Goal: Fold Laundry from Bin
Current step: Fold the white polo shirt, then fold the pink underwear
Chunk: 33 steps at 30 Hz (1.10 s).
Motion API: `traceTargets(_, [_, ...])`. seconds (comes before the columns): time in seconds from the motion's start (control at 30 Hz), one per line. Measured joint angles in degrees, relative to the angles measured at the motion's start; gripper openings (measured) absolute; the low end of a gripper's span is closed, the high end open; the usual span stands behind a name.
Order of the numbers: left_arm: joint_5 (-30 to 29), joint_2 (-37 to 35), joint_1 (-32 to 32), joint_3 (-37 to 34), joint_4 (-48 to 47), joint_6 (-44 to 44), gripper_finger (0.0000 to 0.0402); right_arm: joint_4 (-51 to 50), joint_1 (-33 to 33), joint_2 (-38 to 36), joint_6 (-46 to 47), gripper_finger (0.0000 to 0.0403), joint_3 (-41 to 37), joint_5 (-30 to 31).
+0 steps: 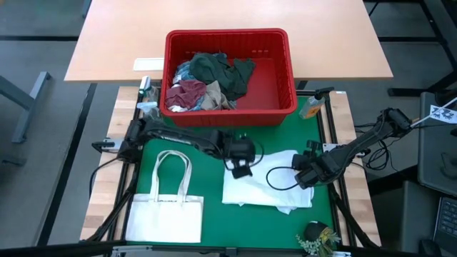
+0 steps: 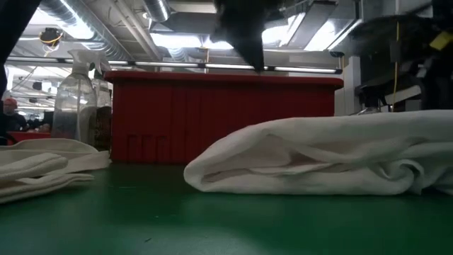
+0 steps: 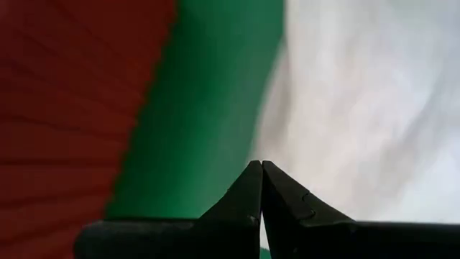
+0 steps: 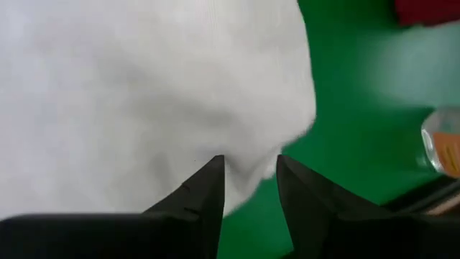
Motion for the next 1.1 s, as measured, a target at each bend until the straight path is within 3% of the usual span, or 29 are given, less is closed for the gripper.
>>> traceTargets(0.2, [-4.25,-2.28,2.84,6.84,-0.11,10.87,0.0000,4.30,0.00,0.01,-2.54,0.0129,1.22,1.79])
traceTargets(0.37, [-13.90,-2.40,5.08,13.35,-0.24,13.26,0.0010,9.35,0.00,0.01,-5.87,0.0129,1.22,1.85])
traceTargets(0.6, [-22.71,-2.40,8.50,19.66,-0.17,21.25,0.0090,14.23,0.00,0.01,-9.21,0.0129,1.22,2.22])
traceTargets(0.8, [-37.17,-2.40,14.65,21.23,-0.24,24.57,0.0162,15.15,0.00,0.01,-11.73,0.0129,1.22,2.25])
traceTargets(0.9, [-36.30,-2.40,19.80,21.28,-0.40,23.51,0.0177,15.19,0.00,0.01,-12.64,0.0129,1.22,2.27])
traceTargets(1.1, [-22.19,-2.40,30.37,21.26,-5.05,16.30,0.0180,15.22,0.00,0.01,-13.32,0.0129,1.22,2.27])
